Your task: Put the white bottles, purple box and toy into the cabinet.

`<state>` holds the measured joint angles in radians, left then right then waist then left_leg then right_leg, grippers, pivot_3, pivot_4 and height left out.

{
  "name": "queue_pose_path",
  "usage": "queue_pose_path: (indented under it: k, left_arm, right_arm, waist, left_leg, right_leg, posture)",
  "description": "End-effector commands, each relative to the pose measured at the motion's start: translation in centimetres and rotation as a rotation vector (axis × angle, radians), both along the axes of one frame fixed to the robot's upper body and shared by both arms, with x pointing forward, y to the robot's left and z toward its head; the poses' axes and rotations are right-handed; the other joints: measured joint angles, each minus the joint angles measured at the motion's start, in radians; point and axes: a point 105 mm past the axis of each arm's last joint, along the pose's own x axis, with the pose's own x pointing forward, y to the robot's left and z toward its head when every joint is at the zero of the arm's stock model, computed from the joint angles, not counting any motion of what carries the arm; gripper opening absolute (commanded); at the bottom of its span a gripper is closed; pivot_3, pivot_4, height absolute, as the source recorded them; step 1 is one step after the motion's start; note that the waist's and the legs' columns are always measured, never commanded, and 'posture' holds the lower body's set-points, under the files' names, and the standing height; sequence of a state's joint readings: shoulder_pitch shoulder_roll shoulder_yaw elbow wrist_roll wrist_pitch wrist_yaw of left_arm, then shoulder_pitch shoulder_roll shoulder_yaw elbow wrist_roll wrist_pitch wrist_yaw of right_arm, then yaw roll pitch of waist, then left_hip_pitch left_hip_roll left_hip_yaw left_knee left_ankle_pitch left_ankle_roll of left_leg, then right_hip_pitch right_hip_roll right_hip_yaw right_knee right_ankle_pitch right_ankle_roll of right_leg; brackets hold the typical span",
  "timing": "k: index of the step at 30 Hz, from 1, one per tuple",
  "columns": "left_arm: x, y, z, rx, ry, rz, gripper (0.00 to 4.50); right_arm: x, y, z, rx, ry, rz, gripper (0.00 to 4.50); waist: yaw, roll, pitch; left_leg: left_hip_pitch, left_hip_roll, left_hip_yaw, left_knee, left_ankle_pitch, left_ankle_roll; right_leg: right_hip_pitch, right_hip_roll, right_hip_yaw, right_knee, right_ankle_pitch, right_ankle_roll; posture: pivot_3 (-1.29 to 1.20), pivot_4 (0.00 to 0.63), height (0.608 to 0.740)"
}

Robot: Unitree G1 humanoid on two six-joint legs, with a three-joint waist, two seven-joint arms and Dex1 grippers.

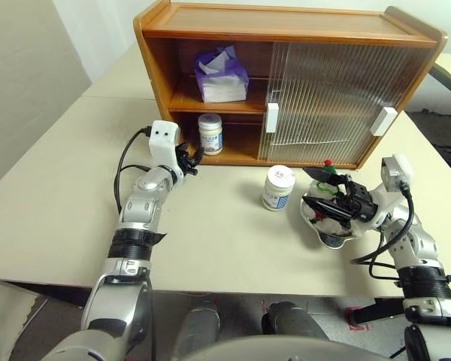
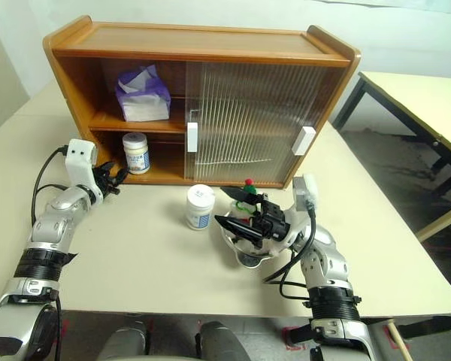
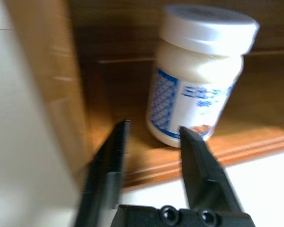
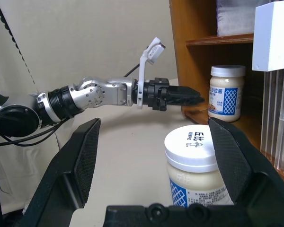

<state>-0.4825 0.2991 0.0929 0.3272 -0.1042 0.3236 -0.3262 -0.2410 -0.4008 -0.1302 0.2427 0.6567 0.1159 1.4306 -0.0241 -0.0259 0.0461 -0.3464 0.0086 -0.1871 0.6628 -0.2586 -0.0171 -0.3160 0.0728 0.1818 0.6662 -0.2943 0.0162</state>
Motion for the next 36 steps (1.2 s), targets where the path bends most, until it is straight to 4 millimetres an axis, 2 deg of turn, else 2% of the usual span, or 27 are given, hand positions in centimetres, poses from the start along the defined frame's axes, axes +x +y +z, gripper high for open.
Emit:
queue_pose_path:
  k: [1,3,4,11,17,23,31,36]
  left_arm:
    - [0.1,0.5,-0.1,0.012,0.003,0.043,0.81]
    - [0.3,0.3,0.0,0.013,-0.005,0.051,0.12]
    - [0.4,0.1,0.0,0.015,-0.008,0.052,0.03]
    - [1.6,-2.2,0.4,0.104,-0.045,-0.015,0.03]
    - [1.0,-3.2,0.6,0.287,-0.104,-0.093,0.03]
    - [0.2,-3.3,0.8,0.408,-0.149,-0.122,0.03]
    - [0.4,-3.2,0.5,0.373,-0.123,-0.105,0.03]
    - [0.6,-2.8,0.9,0.443,-0.133,-0.115,0.03]
  right_arm:
    - [0.0,0.2,-0.1,-0.019,-0.002,0.012,4.50]
    - [-0.1,0.2,-0.1,-0.019,-0.003,0.010,4.50]
    - [-0.1,0.2,-0.1,-0.020,-0.003,0.010,4.50]
    - [-0.2,0.1,0.0,-0.024,-0.003,0.006,4.50]
    - [-0.2,0.2,0.0,-0.022,-0.004,0.001,4.50]
    - [-0.1,0.2,0.0,-0.023,-0.004,-0.001,4.50]
    - [0.1,0.4,-0.1,-0.025,-0.008,0.003,4.50]
    - [0.1,0.4,-0.1,-0.024,-0.013,-0.002,4.50]
  waist:
    - [0.001,0.000,0.000]
    - [0.001,0.000,0.000]
    - [0.002,0.000,0.000]
    - [0.003,0.000,0.000]
    - [0.001,0.000,0.000]
    - [-0.004,0.000,0.000]
    - [-0.003,-0.001,-0.004]
    - [-0.004,0.000,-0.005]
  left_leg:
    - [0.000,0.000,0.000,0.000,0.000,0.000]
    - [0.000,0.000,0.000,0.000,0.000,0.000]
    - [0.000,0.000,0.000,0.000,0.000,0.000]
    - [0.000,0.000,0.000,0.000,0.000,0.000]
    - [0.000,0.000,0.000,0.000,0.000,0.000]
    - [0.000,0.000,0.000,0.000,0.000,0.001]
    - [0.000,0.000,0.000,0.000,-0.001,0.001]
    - [0.000,0.000,0.000,0.000,-0.001,0.001]
  right_leg:
    - [0.000,0.000,0.000,0.000,0.000,0.000]
    - [0.000,0.000,0.000,0.000,0.000,0.000]
    - [0.000,0.000,0.000,0.000,0.000,0.000]
    - [0.000,0.000,0.000,0.000,0.000,0.000]
    - [0.000,0.000,0.000,0.000,0.000,0.000]
    - [-0.001,0.000,0.000,-0.001,0.000,0.000]
    - [0.000,0.000,-0.001,0.000,0.000,-0.001]
    - [-0.001,0.000,-0.001,0.000,0.000,-0.001]
  posture:
    - [-0.07,0.021,0.740]
    - [-0.07,0.022,0.740]
    - [-0.07,0.022,0.740]
    - [-0.08,0.022,0.740]
    - [-0.08,0.018,0.740]
    - [-0.08,0.012,0.740]
    - [-0.08,0.000,0.740]
    - [-0.08,0.000,0.740]
